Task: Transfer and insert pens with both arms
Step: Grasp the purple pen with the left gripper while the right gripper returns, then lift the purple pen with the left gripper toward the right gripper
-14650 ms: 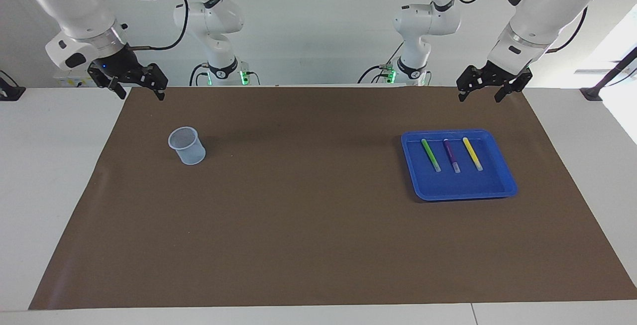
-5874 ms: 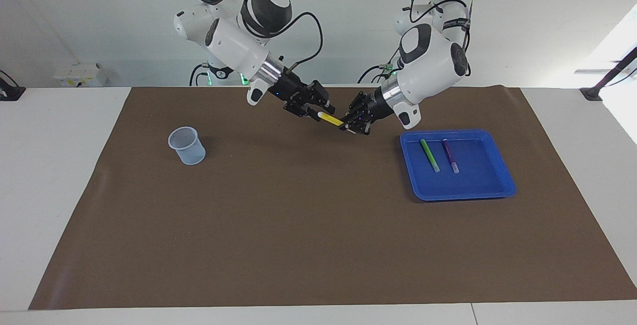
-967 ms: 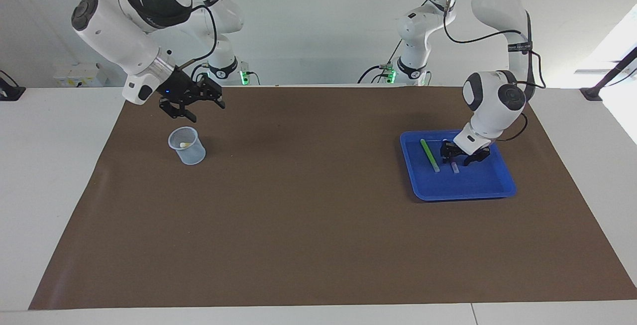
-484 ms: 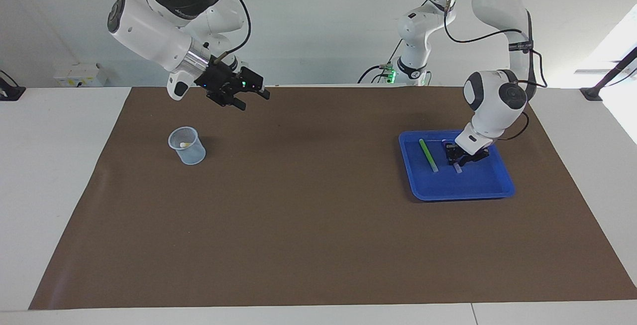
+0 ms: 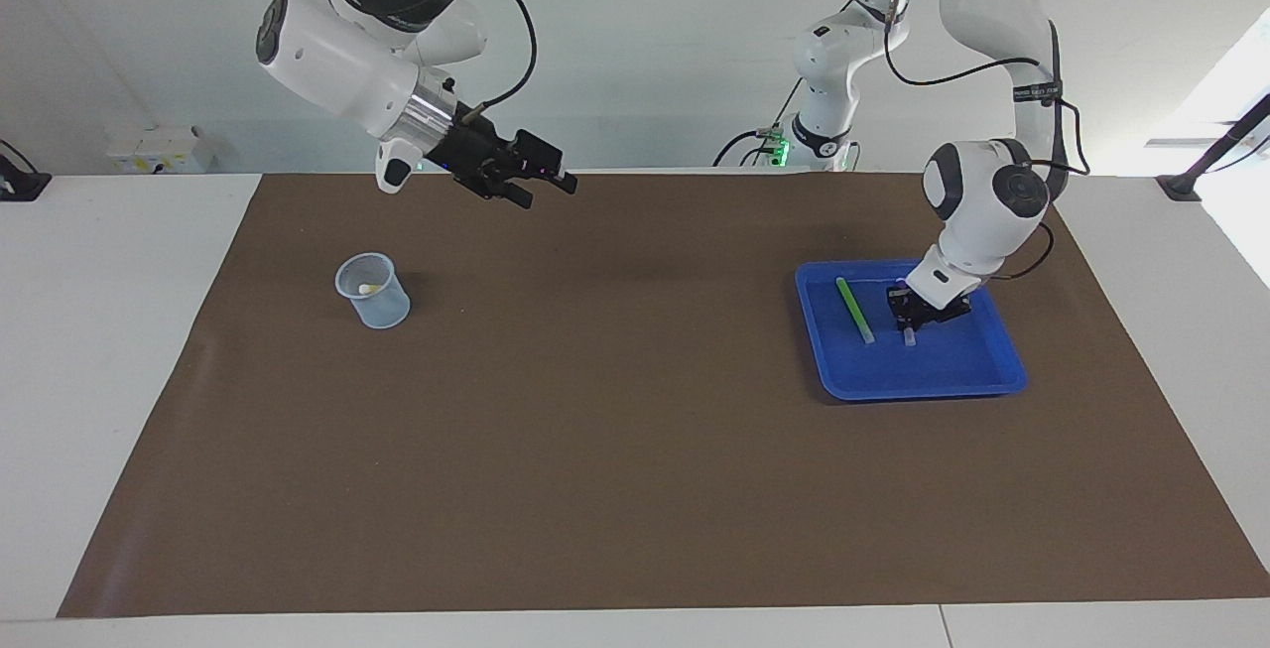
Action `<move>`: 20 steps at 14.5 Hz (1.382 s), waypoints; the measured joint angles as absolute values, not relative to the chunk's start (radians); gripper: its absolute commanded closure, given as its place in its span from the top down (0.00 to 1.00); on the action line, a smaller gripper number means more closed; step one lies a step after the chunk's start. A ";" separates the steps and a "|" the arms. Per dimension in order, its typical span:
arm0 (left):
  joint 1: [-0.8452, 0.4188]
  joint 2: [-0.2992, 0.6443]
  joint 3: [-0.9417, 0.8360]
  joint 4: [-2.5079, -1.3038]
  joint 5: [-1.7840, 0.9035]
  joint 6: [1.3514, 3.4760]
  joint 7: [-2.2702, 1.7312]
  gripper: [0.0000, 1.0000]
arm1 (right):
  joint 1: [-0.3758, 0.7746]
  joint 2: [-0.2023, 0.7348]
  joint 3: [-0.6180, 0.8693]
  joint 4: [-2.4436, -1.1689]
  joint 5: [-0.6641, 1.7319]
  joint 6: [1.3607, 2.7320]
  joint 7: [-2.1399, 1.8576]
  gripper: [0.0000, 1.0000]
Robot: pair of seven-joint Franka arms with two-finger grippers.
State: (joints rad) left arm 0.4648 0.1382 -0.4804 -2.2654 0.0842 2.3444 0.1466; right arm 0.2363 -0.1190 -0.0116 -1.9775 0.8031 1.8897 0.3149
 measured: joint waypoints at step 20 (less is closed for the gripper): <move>0.368 0.169 -0.505 -1.851 -0.126 1.785 -0.455 0.00 | 0.428 -0.149 -0.003 -2.159 1.109 2.322 0.301 1.00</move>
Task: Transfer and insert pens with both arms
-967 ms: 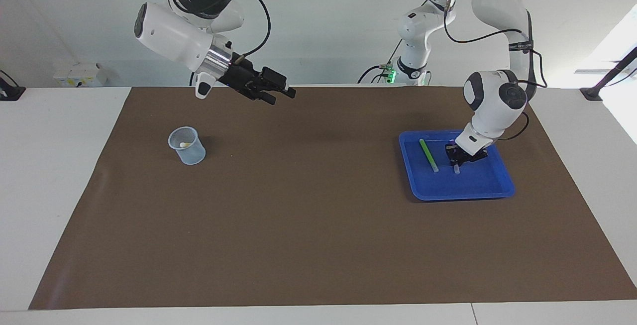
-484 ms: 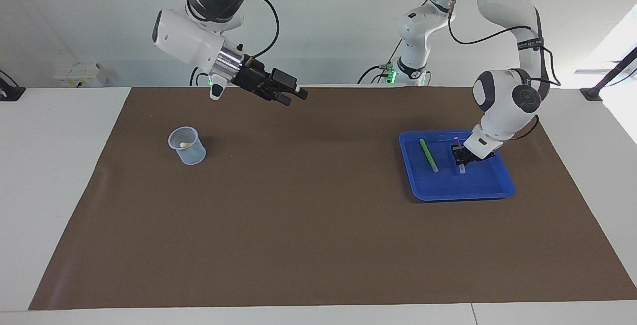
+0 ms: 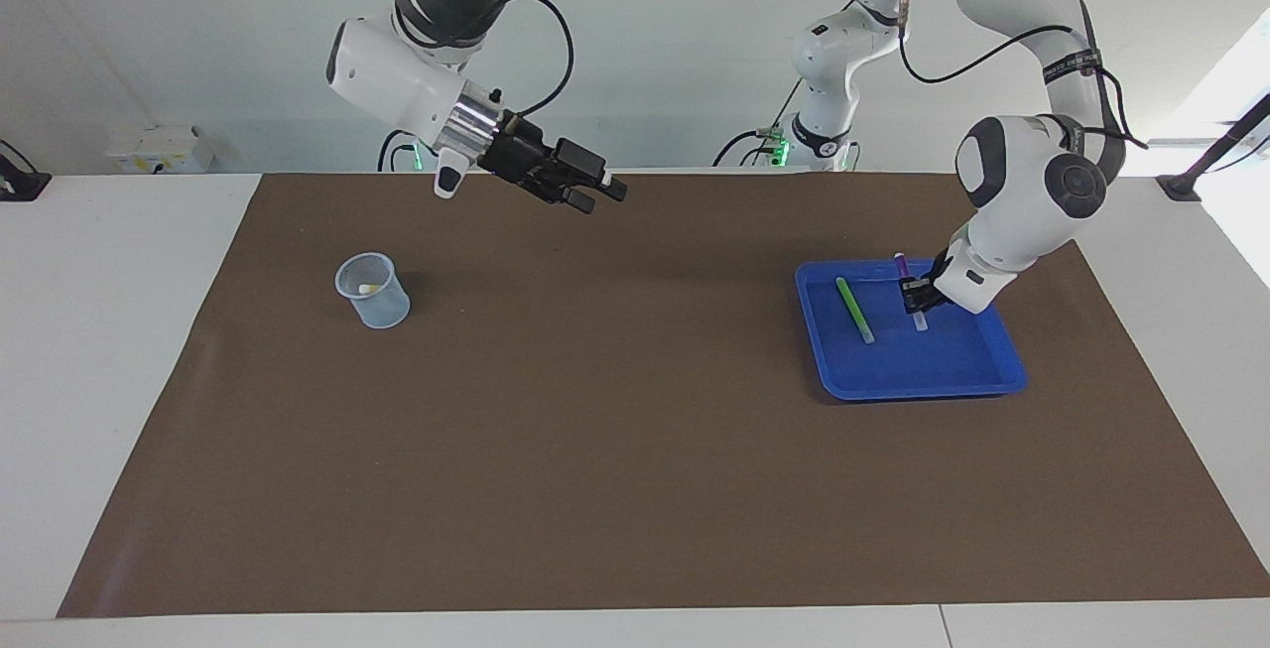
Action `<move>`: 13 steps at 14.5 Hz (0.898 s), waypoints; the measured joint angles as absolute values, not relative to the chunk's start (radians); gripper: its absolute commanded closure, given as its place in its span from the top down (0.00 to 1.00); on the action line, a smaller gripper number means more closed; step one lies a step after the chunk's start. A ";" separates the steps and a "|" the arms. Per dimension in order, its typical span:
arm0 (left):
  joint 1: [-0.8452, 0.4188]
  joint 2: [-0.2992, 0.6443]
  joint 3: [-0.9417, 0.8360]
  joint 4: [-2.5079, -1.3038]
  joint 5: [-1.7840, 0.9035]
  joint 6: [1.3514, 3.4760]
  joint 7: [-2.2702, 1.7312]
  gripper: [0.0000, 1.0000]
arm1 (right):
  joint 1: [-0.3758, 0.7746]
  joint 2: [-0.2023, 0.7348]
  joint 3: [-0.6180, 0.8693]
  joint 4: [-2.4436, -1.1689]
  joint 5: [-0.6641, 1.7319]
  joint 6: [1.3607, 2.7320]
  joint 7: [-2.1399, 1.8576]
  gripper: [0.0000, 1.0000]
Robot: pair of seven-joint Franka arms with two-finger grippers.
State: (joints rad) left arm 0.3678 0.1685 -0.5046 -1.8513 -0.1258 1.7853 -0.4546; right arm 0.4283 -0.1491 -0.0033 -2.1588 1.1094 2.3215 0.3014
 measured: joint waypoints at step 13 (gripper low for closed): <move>0.354 0.167 -0.806 -1.793 -0.493 1.839 -1.521 0.00 | 0.521 -0.153 0.009 -2.214 1.110 2.504 0.241 1.00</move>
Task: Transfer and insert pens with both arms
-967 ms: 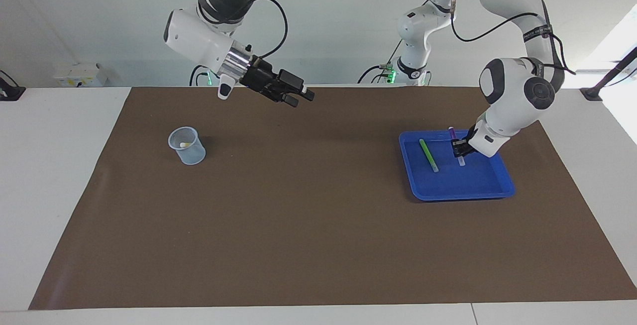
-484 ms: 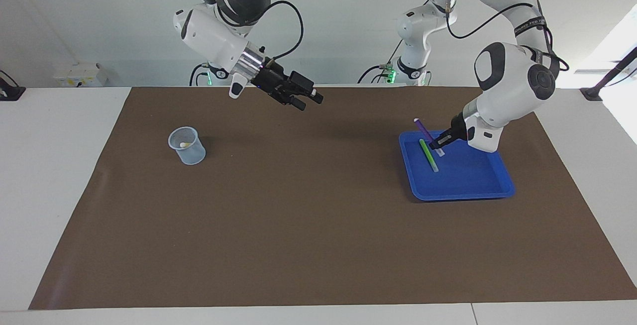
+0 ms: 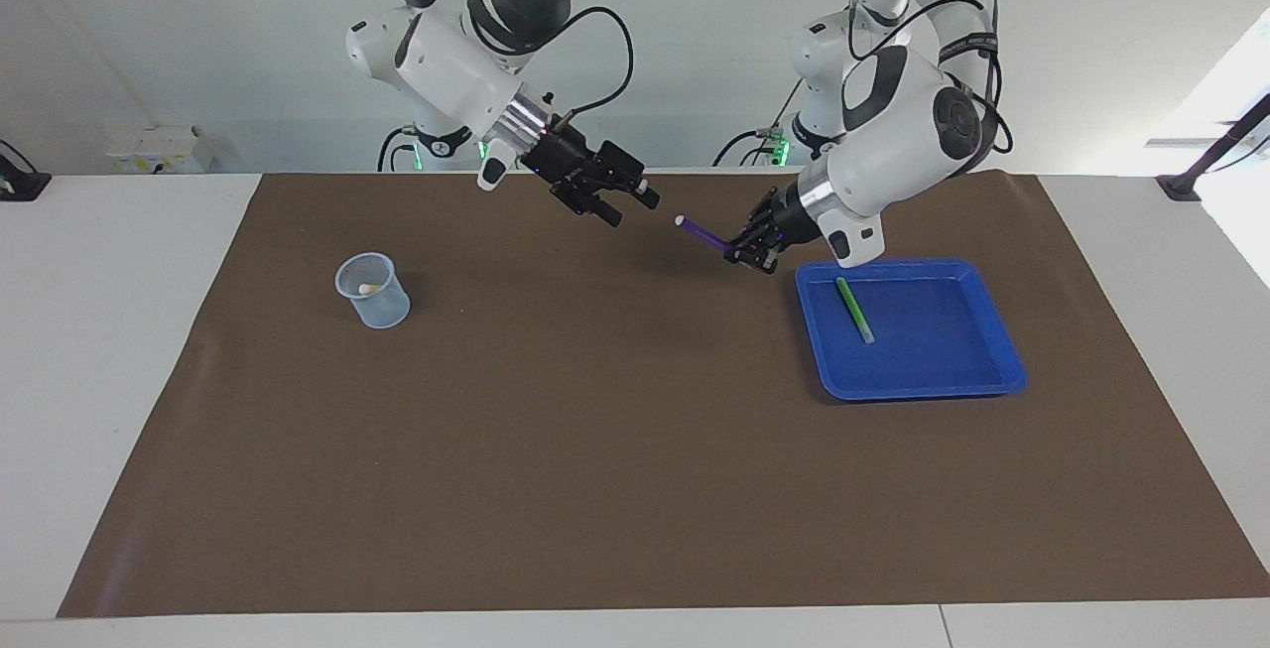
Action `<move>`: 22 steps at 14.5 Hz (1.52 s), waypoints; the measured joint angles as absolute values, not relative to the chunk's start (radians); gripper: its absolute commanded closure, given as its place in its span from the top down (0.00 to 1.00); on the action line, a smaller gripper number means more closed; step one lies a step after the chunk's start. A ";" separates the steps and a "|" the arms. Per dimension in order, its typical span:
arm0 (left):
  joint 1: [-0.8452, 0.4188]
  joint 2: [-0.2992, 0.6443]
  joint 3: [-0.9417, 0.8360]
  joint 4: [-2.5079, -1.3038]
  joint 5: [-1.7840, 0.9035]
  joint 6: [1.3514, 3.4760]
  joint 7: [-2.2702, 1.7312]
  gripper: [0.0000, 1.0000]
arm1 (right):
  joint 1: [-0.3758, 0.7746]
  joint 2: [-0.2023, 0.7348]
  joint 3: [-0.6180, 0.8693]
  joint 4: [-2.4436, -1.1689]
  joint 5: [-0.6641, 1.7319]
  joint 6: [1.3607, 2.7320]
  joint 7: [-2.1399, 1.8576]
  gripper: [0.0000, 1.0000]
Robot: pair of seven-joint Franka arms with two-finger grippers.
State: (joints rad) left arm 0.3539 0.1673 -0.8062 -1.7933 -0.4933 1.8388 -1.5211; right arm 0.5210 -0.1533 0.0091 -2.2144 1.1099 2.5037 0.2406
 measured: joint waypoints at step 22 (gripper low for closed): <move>0.322 0.161 -0.825 -1.839 -0.613 1.932 -1.565 0.00 | 0.540 -0.145 0.007 -2.212 1.110 2.504 0.237 0.00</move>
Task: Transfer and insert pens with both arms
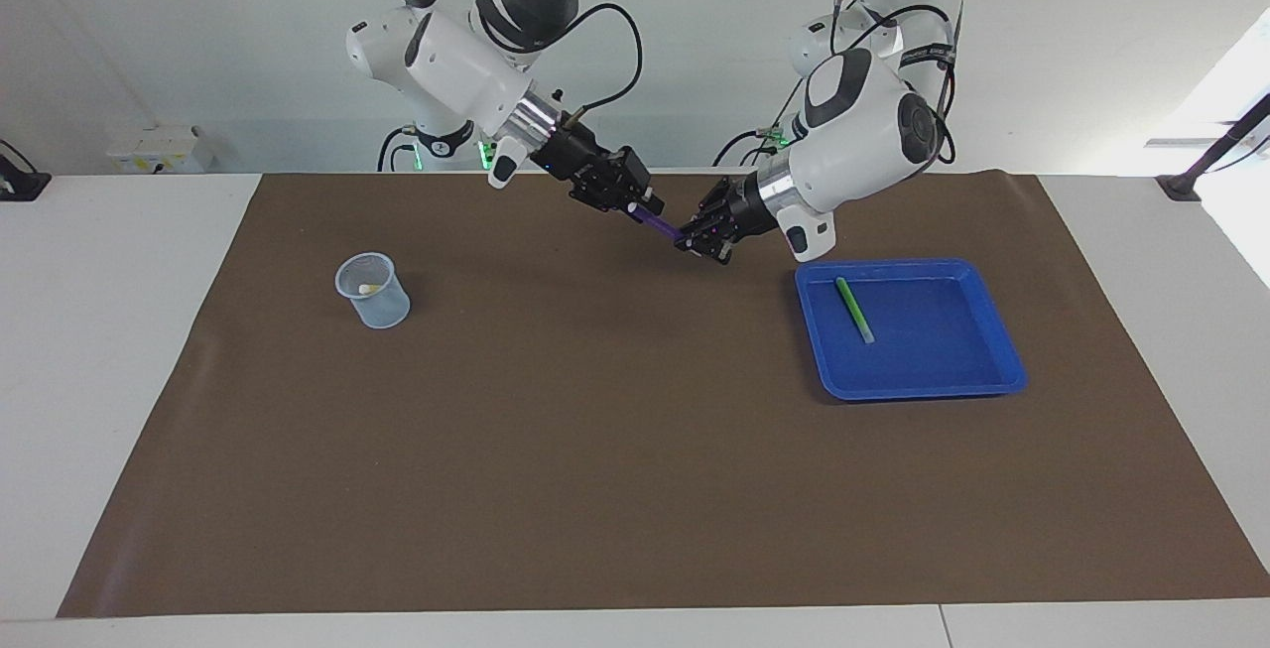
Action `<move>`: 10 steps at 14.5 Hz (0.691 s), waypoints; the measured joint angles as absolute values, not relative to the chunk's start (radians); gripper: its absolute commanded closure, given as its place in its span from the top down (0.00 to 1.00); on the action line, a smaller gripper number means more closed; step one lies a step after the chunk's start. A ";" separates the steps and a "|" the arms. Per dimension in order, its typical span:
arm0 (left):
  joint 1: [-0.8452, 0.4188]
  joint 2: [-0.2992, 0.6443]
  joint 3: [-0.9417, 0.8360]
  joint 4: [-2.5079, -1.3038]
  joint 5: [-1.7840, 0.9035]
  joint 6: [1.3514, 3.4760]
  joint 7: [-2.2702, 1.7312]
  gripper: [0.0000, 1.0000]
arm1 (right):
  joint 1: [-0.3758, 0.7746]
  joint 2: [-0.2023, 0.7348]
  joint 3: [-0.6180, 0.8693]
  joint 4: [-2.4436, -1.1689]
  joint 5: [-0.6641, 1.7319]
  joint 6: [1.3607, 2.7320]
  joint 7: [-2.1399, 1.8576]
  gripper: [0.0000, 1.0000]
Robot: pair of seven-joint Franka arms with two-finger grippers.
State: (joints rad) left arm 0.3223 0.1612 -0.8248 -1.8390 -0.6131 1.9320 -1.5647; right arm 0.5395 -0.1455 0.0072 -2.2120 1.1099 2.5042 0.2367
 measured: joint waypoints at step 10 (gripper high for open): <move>0.320 0.160 -0.827 -1.840 -0.616 1.933 -1.565 1.00 | 0.539 -0.146 0.007 -2.208 1.103 2.492 0.236 0.00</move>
State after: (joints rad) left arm 0.3199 0.1603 -0.8271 -1.8400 -0.6157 1.9330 -1.5655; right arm 0.5386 -0.1459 0.0067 -2.2082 1.1028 2.4923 0.2361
